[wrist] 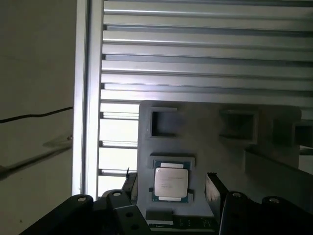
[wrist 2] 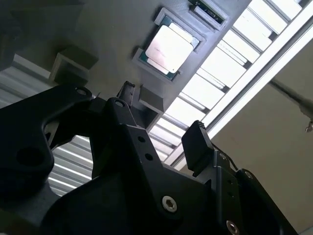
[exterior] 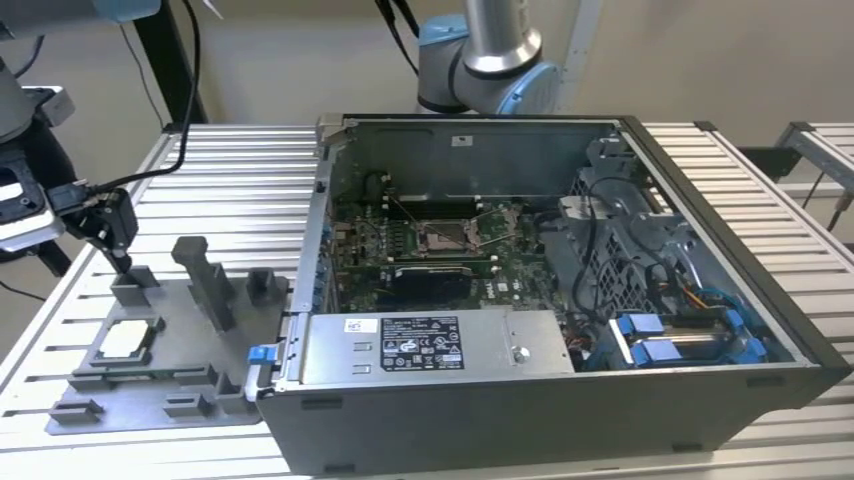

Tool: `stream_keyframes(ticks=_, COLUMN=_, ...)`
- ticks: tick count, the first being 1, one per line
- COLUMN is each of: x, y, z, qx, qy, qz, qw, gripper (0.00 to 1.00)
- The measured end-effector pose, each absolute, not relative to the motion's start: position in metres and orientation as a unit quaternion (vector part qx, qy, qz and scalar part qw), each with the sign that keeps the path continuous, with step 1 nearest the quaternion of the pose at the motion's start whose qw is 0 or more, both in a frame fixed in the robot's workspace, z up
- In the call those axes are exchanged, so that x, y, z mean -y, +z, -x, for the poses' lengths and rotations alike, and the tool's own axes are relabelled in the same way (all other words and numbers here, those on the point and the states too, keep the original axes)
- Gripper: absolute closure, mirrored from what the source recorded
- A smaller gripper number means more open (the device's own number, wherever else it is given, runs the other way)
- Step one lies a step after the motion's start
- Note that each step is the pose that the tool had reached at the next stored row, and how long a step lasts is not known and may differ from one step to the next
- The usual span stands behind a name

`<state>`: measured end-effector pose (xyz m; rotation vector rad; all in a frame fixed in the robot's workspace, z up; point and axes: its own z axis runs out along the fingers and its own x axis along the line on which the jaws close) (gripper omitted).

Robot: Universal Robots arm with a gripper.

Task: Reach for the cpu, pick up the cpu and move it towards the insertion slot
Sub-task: 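Pick up the cpu and move it towards the insertion slot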

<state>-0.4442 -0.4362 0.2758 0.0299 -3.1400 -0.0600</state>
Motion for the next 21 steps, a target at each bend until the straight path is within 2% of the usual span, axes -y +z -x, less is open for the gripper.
stream_keyframes(ticks=21, x=0.4359, y=0.2659, z=0.4471, qx=1.0, qy=-0.019, qz=-0.01, qw=0.0, gripper=0.0)
